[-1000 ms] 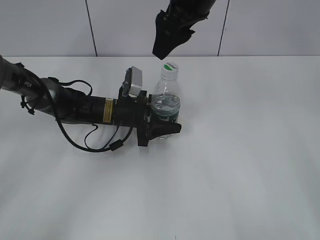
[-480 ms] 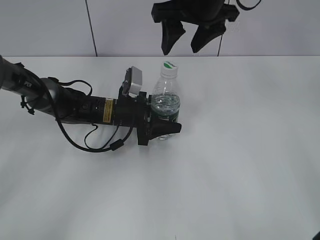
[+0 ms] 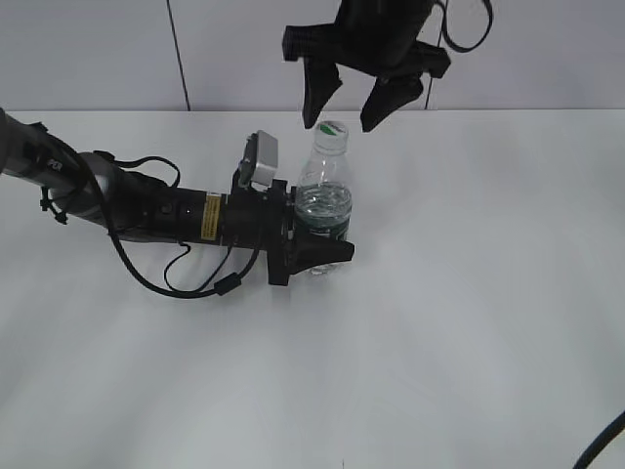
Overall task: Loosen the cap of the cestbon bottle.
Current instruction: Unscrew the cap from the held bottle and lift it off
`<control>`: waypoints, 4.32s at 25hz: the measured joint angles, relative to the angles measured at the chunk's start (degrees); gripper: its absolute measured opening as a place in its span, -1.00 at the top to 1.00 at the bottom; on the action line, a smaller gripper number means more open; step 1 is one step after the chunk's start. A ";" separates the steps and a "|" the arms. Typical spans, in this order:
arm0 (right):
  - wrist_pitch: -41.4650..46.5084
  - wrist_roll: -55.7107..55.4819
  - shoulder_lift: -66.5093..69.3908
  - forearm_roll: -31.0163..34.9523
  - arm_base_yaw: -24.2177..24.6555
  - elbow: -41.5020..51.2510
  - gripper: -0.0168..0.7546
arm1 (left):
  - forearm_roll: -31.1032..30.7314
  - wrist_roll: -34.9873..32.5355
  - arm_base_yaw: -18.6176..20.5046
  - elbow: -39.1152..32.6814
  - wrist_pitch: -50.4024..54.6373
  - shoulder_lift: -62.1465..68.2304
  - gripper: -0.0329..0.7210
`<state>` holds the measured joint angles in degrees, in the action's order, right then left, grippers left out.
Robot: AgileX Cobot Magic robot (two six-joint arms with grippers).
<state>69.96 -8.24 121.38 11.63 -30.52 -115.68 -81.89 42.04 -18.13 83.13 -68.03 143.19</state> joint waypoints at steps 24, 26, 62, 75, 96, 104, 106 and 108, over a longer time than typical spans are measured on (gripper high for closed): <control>0.00 -0.92 1.98 2.10 0.00 0.00 -0.12 | -0.13 0.00 0.00 0.00 -0.05 0.00 -0.17; 0.00 -0.96 1.98 2.16 0.00 0.00 -0.12 | -0.13 0.00 0.00 0.00 -0.05 0.00 -0.17; -0.03 24.73 1.98 2.83 0.00 0.17 0.17 | -0.34 -0.01 0.00 0.00 -0.10 0.00 -0.17; -0.03 45.54 1.87 3.20 0.00 0.17 0.17 | -0.34 -0.07 0.00 0.00 -0.10 0.00 -0.17; 0.30 78.58 1.60 3.09 0.00 0.17 0.17 | -0.34 -0.02 0.00 0.00 -0.10 0.00 -0.17; 0.30 80.05 1.60 3.27 0.00 0.17 0.17 | -0.34 -0.02 0.00 0.00 -0.05 0.00 -0.17; 0.30 80.04 1.60 3.49 0.00 0.17 0.17 | -0.34 -0.02 0.00 0.00 -0.05 0.00 -0.17; 0.30 80.10 1.60 3.60 0.00 0.17 0.17 | -0.34 -0.02 0.00 0.00 -0.05 0.00 -0.17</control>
<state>70.26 71.86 122.98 15.22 -30.52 -115.51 -82.23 42.02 -18.13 83.13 -68.08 143.19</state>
